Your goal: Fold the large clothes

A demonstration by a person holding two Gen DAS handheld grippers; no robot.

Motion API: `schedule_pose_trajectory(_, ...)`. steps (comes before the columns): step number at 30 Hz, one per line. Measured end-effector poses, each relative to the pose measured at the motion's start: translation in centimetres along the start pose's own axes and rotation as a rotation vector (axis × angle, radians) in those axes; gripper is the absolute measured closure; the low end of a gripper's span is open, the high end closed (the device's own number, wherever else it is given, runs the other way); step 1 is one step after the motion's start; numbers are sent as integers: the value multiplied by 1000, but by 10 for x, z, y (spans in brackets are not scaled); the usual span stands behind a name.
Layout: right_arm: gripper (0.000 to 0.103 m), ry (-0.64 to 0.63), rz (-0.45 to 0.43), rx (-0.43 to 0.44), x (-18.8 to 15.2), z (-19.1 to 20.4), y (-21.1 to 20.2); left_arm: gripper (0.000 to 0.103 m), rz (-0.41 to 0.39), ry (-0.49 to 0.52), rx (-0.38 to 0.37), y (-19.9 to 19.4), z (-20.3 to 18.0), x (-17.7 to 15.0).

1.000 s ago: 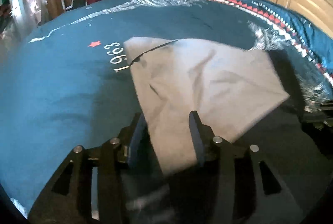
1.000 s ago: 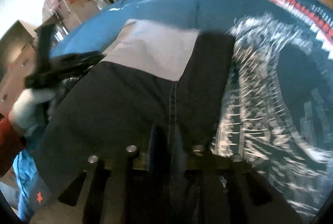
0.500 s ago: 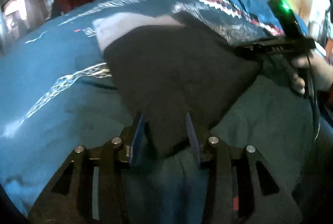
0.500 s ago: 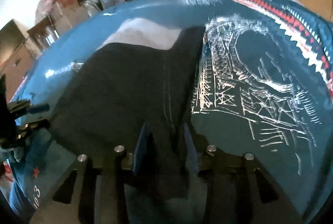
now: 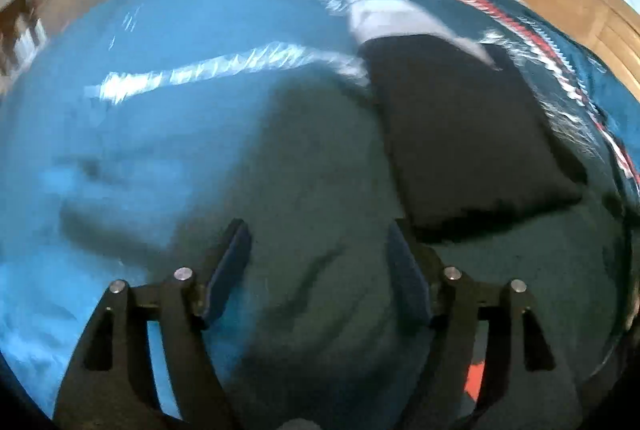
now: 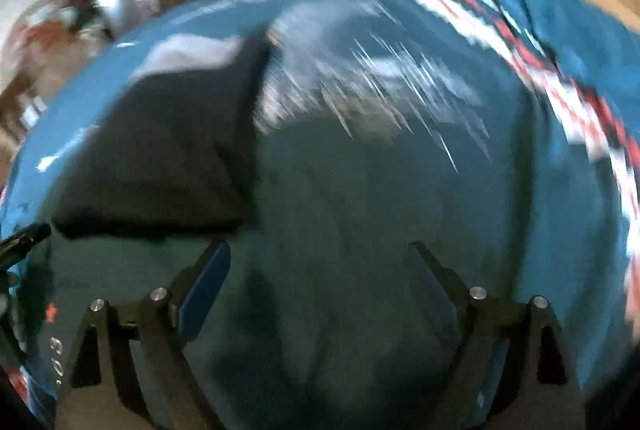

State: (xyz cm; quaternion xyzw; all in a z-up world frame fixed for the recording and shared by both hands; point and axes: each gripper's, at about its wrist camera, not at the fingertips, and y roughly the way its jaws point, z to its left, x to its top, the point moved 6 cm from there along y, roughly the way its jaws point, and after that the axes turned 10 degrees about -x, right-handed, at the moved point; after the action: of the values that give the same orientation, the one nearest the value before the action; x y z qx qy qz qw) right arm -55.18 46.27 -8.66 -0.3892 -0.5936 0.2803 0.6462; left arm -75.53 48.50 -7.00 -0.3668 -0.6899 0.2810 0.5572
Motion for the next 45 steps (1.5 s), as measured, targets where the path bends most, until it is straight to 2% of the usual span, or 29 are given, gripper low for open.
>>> schedule_pose_trajectory(3,13,-17,15,-37,-20,-4,-2,15,25,37,61,17,-8,-2)
schedule_pose_trajectory(4,13,-40,14,-53,-25,-2,-3,14,28,42,69,18,-9,-4)
schedule_pose_trajectory(9,7,-86,14,-92,-39,-1,0,0,25,62,127,26,-10,-8)
schedule_pose_trajectory(12,0,-94,-5,-95,-43,1,11,0,22,62,111,30,-12,-3)
schedule_pose_trajectory(17,0,-87,-2,-94,-36,4,22,0,4,72,133,24,-17,-3)
schedule_pose_trajectory(21,0,-91,-5,-96,-35,5,22,0,-32,69,113,27,-13,-3)
schedule_pose_trajectory(45,0,-62,-10,-106,-31,3,32,0,-50,87,145,28,-14,-4)
